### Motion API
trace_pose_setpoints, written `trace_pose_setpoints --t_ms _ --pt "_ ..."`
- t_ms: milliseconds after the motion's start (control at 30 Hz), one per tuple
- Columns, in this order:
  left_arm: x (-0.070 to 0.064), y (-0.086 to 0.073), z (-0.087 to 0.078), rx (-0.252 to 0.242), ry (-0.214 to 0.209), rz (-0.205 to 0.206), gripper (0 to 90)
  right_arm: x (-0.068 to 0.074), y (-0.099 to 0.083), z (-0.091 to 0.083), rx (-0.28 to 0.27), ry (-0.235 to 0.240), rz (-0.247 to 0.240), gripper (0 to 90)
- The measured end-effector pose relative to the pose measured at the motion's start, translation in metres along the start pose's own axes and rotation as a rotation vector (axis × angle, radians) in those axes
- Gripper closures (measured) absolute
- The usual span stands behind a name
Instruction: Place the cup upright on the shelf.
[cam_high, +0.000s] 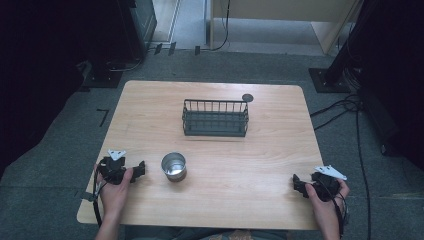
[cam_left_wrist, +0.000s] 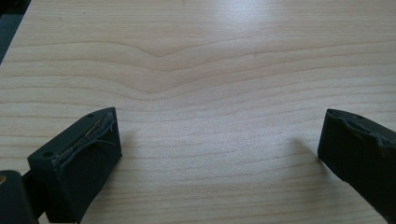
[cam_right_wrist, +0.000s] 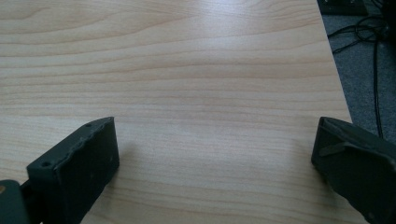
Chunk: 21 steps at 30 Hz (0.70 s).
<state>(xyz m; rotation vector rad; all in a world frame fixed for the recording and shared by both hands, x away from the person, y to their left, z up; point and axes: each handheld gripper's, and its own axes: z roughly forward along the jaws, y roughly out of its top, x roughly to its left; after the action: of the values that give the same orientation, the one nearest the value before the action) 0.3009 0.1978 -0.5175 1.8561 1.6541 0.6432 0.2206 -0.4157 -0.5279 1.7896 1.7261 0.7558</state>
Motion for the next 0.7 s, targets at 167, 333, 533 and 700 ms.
trace_pose_setpoints --t_ms 167,333,533,700 --pt "0.005 0.001 -0.001 -0.001 -0.014 -0.019 0.0 0.001 0.000 0.000 0.003 0.009 -0.012 0.0" --pt "0.007 0.003 -0.008 -0.005 -0.015 -0.031 0.0 0.007 0.000 0.000 0.005 0.040 -0.042 0.0" --pt "0.002 0.008 -0.022 -0.031 -0.026 -0.019 0.0 0.007 0.000 0.001 0.005 0.040 -0.042 0.0" --pt "-0.003 0.012 -0.030 -0.061 -0.045 -0.024 0.0 0.007 0.000 0.001 0.005 0.040 -0.042 0.0"
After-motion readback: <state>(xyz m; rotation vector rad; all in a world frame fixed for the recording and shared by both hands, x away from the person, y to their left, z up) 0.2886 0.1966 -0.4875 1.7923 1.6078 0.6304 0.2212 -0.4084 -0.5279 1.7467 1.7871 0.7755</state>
